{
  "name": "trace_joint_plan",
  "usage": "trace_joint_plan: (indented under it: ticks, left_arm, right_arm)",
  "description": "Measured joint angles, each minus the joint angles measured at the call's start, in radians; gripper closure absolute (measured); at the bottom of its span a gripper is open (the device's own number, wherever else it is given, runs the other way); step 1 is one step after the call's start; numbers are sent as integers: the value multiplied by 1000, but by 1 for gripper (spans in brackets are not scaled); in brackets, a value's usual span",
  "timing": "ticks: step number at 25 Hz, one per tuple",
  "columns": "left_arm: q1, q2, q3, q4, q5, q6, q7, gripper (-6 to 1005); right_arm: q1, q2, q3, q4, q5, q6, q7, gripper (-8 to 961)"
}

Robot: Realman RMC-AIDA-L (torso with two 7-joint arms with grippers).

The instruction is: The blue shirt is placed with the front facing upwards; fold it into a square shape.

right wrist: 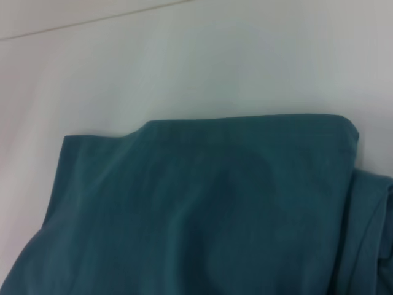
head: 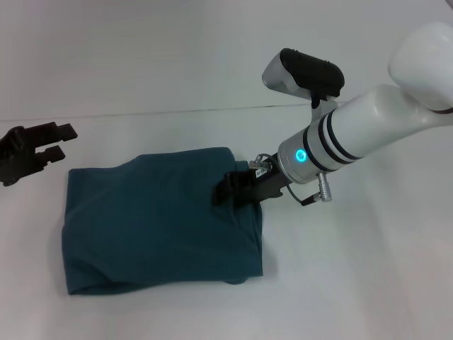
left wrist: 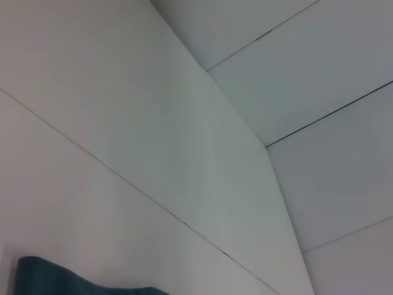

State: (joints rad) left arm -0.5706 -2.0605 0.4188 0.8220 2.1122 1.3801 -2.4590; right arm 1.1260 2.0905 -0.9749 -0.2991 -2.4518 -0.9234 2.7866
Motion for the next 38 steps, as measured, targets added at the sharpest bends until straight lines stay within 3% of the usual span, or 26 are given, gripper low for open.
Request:
trace_joint_plan:
  ticks: [5,10,19,25,32,38]
  left_arm:
    - [0,-2,0,0,0,-1,1,419]
    - [2,-4,-3,0,0,-1,6,420]
    - [4,-5,-6,-5,-17,-5,14,421]
    - [6,-6,-6,-10,-24,-6,23,421]
    - [6,-6,-8,-11,-25,-7,23,420]
    - [5,-6,-8,-15,-25,-16,22,420]
  right_arm:
    - [0,-1,-17,-8,-2,-5,-4,411]
    - [8,-2,-38,-2,-2,-3,5,644]
    - [11,-4,-81,-3,-1,-4,44,853]
    - [2,-8,-70,-19,6,-20,45,892]
    - [-54,-18,-56,-124,10,-98,65,891]
    - [-55,-10,-67,-111,5,-100,58,888]
